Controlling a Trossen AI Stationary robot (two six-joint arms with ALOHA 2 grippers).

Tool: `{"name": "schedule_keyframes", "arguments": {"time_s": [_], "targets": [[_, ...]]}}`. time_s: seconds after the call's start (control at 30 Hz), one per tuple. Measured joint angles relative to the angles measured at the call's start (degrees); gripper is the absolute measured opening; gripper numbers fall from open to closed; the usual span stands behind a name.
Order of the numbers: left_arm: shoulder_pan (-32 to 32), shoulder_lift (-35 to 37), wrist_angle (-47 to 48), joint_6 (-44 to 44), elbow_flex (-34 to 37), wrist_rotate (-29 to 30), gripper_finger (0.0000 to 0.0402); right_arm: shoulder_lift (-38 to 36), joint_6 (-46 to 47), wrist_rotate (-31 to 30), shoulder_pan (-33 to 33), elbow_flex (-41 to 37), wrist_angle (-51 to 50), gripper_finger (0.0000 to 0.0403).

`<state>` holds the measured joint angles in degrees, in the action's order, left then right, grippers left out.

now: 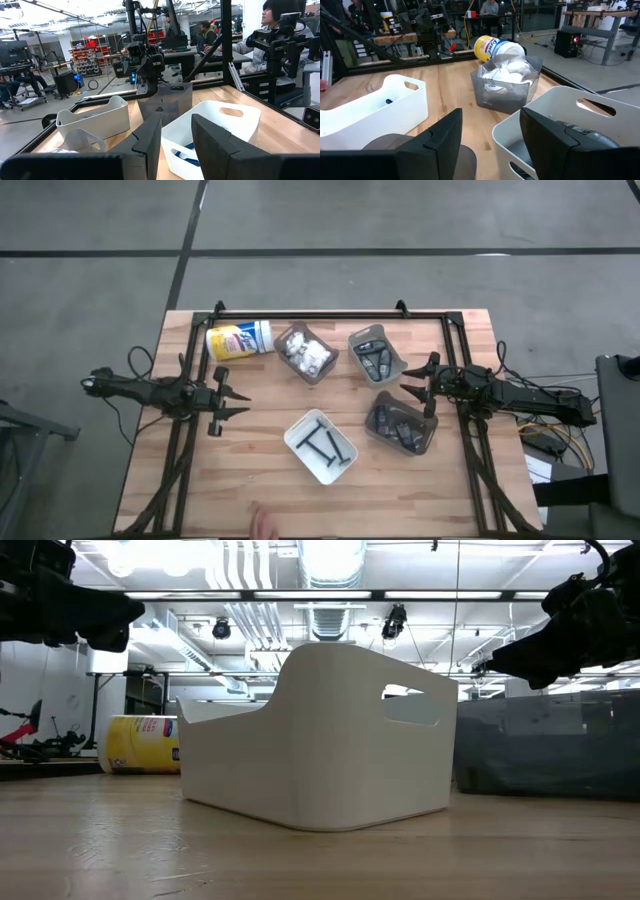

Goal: Pick & Place Travel size toiletries
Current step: Return to home position

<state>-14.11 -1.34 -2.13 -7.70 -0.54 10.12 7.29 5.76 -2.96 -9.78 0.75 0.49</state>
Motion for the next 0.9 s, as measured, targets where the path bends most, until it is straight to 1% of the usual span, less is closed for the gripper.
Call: {"name": "schedule_keyframes", "arguments": {"time_s": [0.2, 0.9], "targets": [[0.00, 0.00, 0.00, 0.00, 0.00, -0.01, 0.0114, 0.00, 0.04, -0.01, 0.02, -0.01, 0.02, 0.0188], [0.00, 0.00, 0.00, 0.00, 0.00, 0.01, 0.0114, 0.00, 0.04, -0.02, 0.00, -0.02, 0.00, 0.0123]]}}
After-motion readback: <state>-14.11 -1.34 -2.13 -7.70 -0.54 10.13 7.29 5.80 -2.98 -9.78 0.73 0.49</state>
